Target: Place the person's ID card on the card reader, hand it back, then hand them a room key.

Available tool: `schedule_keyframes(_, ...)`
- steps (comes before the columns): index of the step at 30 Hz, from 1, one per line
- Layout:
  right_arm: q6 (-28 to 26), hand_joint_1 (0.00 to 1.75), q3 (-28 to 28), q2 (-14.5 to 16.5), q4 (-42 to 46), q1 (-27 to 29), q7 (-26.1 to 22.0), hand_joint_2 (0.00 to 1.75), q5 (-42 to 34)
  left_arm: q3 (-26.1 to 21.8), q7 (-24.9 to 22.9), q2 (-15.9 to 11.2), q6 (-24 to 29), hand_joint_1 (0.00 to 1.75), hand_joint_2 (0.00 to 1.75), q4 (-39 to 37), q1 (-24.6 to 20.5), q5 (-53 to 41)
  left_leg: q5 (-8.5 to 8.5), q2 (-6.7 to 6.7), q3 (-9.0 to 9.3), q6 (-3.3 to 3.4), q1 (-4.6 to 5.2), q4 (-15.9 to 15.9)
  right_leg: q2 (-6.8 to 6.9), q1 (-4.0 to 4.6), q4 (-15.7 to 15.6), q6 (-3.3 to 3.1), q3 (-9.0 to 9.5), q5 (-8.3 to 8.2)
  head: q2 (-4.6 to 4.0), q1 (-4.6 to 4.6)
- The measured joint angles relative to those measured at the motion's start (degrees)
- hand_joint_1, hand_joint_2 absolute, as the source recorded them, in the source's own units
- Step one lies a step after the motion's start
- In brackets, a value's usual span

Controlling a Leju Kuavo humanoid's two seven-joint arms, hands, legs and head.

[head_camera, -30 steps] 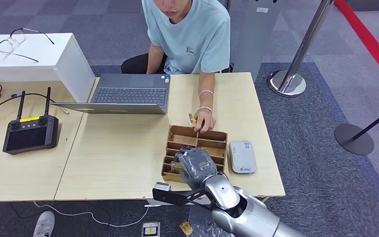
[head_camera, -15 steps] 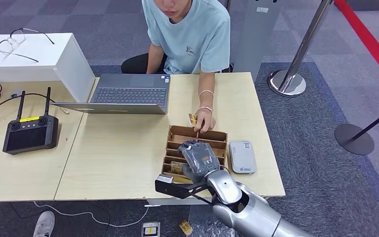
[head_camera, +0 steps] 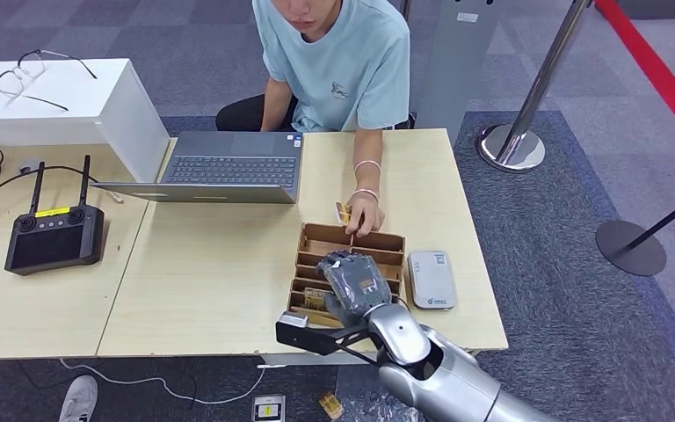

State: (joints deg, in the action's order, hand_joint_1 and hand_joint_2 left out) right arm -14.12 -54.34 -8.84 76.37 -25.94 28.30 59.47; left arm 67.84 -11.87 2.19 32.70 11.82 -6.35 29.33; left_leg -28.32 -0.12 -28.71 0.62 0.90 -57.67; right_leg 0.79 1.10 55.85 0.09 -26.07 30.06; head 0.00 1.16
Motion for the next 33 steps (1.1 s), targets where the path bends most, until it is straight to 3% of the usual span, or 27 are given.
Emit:
schedule_keyframes(18, -0.2, 0.82, -0.1, 0.3, 0.0, 0.8, -0.2, 1.75, -0.4, 0.0, 0.0, 0.0, 0.0, 0.00, 1.75, 0.0, 0.0, 0.0, 0.00, 0.00, -0.02, 0.00, 0.00, 0.0, 0.00, 0.00, 0.0, 0.00, -0.02, 0.00, 0.00, 0.00)
schedule_keyframes(33, -1.1, 0.70, -0.1, 0.3, 0.2, 1.3, -0.2, 1.75, -0.1, 0.0, 0.0, 0.0, 0.0, 0.00, 1.75, 0.0, 0.0, 0.1, 0.00, 0.00, -0.06, 0.00, 0.00, 0.0, 0.00, 0.00, 0.0, 0.00, -0.06, 0.00, 0.00, 0.00)
